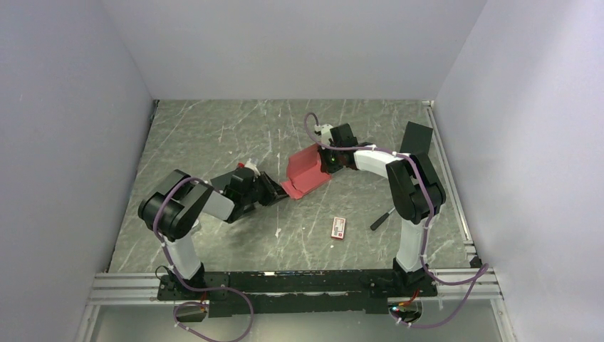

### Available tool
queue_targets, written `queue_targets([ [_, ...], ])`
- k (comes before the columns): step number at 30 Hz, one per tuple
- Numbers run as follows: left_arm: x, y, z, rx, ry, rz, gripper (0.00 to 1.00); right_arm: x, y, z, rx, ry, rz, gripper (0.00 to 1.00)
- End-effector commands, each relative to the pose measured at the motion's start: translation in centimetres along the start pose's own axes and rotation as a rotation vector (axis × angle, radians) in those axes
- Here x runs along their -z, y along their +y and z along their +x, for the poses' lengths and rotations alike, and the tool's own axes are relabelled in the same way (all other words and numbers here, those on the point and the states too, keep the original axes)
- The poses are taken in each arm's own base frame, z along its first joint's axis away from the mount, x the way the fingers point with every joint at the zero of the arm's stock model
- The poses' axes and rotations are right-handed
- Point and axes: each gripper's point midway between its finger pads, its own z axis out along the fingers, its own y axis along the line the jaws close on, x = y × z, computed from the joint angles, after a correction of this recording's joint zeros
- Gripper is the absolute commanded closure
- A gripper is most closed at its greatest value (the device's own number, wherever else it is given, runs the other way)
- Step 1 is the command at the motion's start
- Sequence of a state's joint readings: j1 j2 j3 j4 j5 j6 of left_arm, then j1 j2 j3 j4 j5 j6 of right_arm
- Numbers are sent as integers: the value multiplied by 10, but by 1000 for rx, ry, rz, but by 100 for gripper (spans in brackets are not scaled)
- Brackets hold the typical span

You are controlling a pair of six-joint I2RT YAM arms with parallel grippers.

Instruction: Fold the paper box

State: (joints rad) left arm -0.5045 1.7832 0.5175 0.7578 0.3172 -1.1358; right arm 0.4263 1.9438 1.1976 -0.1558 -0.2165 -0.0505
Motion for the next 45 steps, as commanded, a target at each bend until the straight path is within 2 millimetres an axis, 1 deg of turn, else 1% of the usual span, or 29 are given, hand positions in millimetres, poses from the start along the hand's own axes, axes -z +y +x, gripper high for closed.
queue_targets([
  [1, -7, -25, -16, -65, -38, 79, 79, -9, 7, 21, -15, 72, -24, 100],
  [6, -8, -32, -21, -83, -61, 108, 76, -10, 8, 22, -20, 74, -29, 100],
  [10, -14, -36, -24, -89, -66, 138, 75, -10, 11, 23, -30, 79, -45, 100],
  [13, -19, -34, -23, -84, -58, 151, 75, -9, 11, 21, -29, 74, -44, 100],
  [16, -18, -31, -21, -73, -57, 159, 75, -9, 11, 21, -27, 74, -41, 100],
  [19, -9, -30, -22, -67, -65, 173, 72, -9, 11, 22, -26, 77, -41, 100],
  [21, -1, -29, -26, -66, -80, 176, 65, -10, 11, 22, -25, 78, -41, 100],
  [25, 15, -27, -41, -84, -113, 164, 55, -9, 10, 21, -23, 76, -39, 100],
  [29, 31, -36, -60, -141, -132, 182, 52, -9, 10, 22, -19, 78, -41, 100],
  [31, 37, -43, -68, -214, -128, 176, 48, -9, 11, 22, -20, 78, -42, 100],
  [32, 38, -54, -73, -270, -123, 180, 47, -9, 11, 21, -20, 77, -43, 100],
  [33, 38, -56, -74, -324, -99, 159, 44, -9, 11, 22, -21, 79, -44, 100],
  [35, 38, -64, -78, -441, -48, 128, 42, -10, 11, 22, -21, 79, -45, 100],
  [36, 38, -63, -77, -485, -19, 116, 40, -10, 11, 22, -22, 82, -46, 100],
  [39, 42, -74, -78, -673, 8, 157, 37, -10, 11, 22, -22, 81, -46, 100],
  [42, 49, -83, -74, -834, 9, 224, 36, -9, 11, 22, -21, 80, -46, 100],
  [45, 57, -85, -72, -949, -20, 257, 36, -9, 11, 22, -21, 80, -47, 100],
])
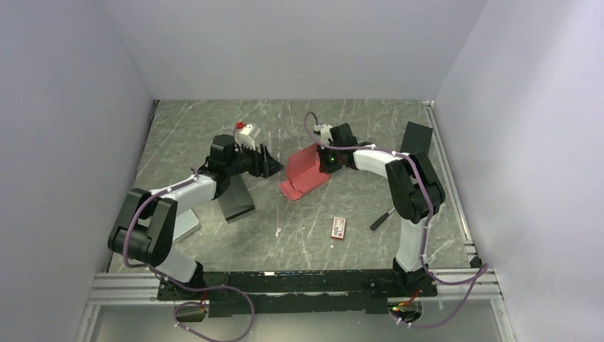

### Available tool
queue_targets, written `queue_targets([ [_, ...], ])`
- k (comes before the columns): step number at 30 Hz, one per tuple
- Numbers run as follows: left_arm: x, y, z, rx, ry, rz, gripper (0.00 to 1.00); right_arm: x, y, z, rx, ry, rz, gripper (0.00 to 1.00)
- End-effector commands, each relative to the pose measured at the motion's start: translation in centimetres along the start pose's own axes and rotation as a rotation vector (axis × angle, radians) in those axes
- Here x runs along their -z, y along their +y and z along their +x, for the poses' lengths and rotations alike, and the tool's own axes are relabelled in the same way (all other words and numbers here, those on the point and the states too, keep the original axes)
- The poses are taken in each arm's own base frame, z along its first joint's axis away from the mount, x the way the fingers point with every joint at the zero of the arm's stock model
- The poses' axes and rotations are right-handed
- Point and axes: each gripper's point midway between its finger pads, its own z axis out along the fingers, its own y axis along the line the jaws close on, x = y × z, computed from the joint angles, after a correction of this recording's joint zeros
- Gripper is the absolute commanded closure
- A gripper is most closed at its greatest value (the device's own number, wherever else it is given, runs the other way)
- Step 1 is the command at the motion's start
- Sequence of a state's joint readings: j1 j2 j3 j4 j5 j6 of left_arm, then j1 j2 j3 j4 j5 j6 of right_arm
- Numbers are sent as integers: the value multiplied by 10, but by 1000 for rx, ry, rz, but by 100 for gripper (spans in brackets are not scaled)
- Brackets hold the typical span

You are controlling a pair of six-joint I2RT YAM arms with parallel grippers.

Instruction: Fold the paper box

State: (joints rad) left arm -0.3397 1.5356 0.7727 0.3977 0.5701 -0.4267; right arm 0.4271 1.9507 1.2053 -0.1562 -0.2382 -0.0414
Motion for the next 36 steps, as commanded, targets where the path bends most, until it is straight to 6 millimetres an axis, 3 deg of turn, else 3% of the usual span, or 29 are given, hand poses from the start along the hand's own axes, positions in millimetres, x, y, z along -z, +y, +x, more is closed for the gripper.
queue_targets([
  [1, 14, -16, 7, -271, 11, 103, 36, -8, 7, 23, -14, 82, -25, 100],
  [4, 11, -18, 13, -328, -6, 147, 36, -9, 7, 24, -16, 85, -28, 100],
  [16, -36, -17, 15, -386, -21, 207, 43, -9, 7, 24, -14, 86, -28, 100],
  [21, -41, -12, 12, -428, -36, 192, 58, -9, 8, 25, -14, 88, -31, 100],
  [26, -46, -10, 23, -451, 30, 223, 92, -9, 8, 24, -12, 88, -33, 100],
  [32, -47, -1, 24, -535, 70, 211, 100, -8, 8, 24, -12, 86, -34, 100],
  [36, -45, 1, 27, -644, 117, 238, 100, -8, 8, 24, -10, 86, -36, 100],
])
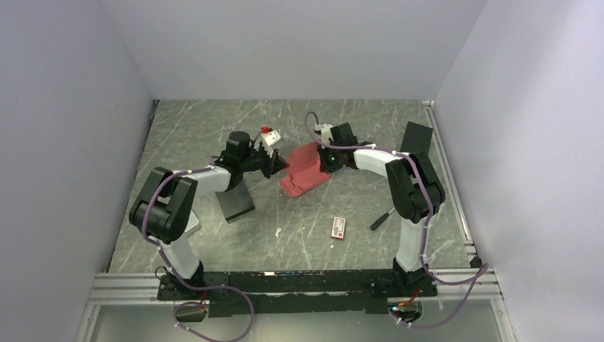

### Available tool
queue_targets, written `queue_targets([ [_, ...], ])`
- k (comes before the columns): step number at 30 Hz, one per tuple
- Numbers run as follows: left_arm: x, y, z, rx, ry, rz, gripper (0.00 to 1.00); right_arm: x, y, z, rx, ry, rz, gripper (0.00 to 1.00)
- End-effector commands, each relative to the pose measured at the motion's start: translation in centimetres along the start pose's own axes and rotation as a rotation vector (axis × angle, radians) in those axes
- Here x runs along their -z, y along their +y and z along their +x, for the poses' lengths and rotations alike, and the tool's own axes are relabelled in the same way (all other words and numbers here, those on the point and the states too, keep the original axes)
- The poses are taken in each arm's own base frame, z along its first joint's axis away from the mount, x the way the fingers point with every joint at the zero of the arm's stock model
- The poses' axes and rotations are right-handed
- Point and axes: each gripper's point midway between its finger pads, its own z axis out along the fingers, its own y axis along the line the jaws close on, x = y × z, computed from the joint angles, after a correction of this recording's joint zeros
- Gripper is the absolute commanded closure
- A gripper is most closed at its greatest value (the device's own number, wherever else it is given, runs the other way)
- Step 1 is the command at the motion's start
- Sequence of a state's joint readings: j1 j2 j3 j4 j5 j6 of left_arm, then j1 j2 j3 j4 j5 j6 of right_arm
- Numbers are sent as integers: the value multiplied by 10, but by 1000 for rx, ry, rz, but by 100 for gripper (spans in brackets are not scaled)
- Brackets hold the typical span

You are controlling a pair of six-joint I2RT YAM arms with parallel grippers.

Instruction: Fold the paper box

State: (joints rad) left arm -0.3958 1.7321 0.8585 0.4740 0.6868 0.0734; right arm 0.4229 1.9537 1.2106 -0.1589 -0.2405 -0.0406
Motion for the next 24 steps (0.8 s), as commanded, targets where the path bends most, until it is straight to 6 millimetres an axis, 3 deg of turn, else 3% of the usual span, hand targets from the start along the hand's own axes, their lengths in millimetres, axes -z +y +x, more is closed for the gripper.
queue_targets([
  [1, -2, -8, 2, -183, 58, 97, 100, -8, 10, 24, -4, 85, -36, 100],
  [8, 6, -13, 15, -441, 146, 209, 100, -8, 12, 25, -5, 86, -49, 100],
  [17, 1, 3, 16, -422, 158, 196, 99, -7, 13, 23, -4, 82, -51, 100],
  [21, 2, 3, 8, -324, 96, 138, 76, -7, 13, 23, -5, 83, -53, 100],
  [24, 6, 6, 3, -254, 51, 59, 68, -6, 13, 22, -5, 81, -53, 100],
])
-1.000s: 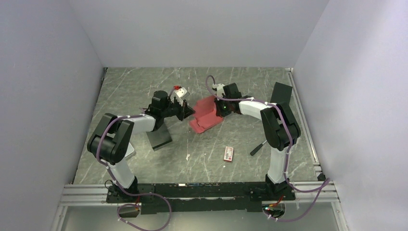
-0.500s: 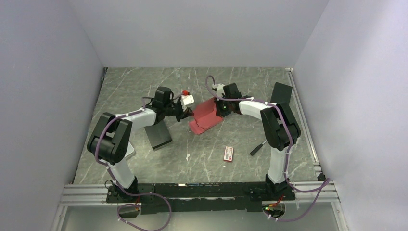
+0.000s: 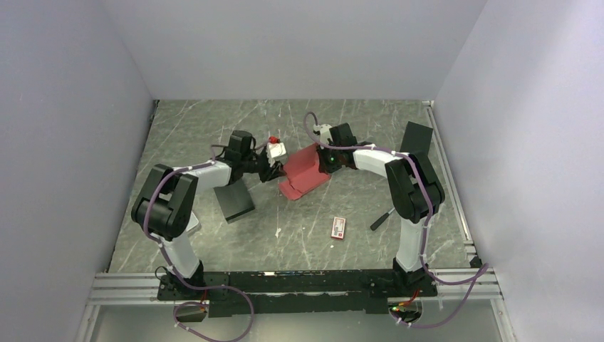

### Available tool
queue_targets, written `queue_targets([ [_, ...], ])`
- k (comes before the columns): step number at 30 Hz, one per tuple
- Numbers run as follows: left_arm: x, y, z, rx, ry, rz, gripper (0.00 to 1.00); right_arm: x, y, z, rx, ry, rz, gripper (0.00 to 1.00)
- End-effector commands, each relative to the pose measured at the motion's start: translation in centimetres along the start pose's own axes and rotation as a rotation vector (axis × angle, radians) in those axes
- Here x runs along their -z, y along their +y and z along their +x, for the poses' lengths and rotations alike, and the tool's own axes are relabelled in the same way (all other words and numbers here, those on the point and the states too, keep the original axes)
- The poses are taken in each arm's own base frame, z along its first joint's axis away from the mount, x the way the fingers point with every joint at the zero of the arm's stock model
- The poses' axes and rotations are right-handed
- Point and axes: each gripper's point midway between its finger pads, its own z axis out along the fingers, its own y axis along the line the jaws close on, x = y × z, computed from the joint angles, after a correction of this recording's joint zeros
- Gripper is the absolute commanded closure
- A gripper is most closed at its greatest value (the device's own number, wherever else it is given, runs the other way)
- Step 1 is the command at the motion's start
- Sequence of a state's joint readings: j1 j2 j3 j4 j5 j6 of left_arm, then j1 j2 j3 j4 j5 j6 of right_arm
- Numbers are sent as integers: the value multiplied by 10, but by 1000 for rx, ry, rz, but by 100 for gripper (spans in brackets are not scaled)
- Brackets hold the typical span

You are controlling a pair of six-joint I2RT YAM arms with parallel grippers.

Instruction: Fold the paper box

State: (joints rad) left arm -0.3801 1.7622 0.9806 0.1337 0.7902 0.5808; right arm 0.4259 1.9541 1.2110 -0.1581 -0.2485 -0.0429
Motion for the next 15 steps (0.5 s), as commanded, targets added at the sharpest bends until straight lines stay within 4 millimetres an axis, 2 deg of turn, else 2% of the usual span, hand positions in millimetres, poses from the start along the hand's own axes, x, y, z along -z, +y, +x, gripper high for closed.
queue_targets([
  [1, 7, 7, -16, 108, -88, -113, 66, -6, 11, 22, -10, 80, -43, 100],
  [4, 18, 13, -23, 221, -111, -206, 55, -6, 11, 22, -11, 81, -44, 100],
  [6, 30, 17, -31, 275, -142, -273, 40, -6, 11, 22, -11, 80, -44, 100],
  [7, 38, 18, -36, 314, -162, -306, 37, -6, 11, 22, -11, 81, -44, 100],
  [11, 72, 13, -51, 471, -221, -414, 35, -6, 11, 22, -12, 81, -45, 100],
  [15, 102, -6, -41, 712, -262, -529, 30, -5, 12, 21, -12, 78, -46, 100],
])
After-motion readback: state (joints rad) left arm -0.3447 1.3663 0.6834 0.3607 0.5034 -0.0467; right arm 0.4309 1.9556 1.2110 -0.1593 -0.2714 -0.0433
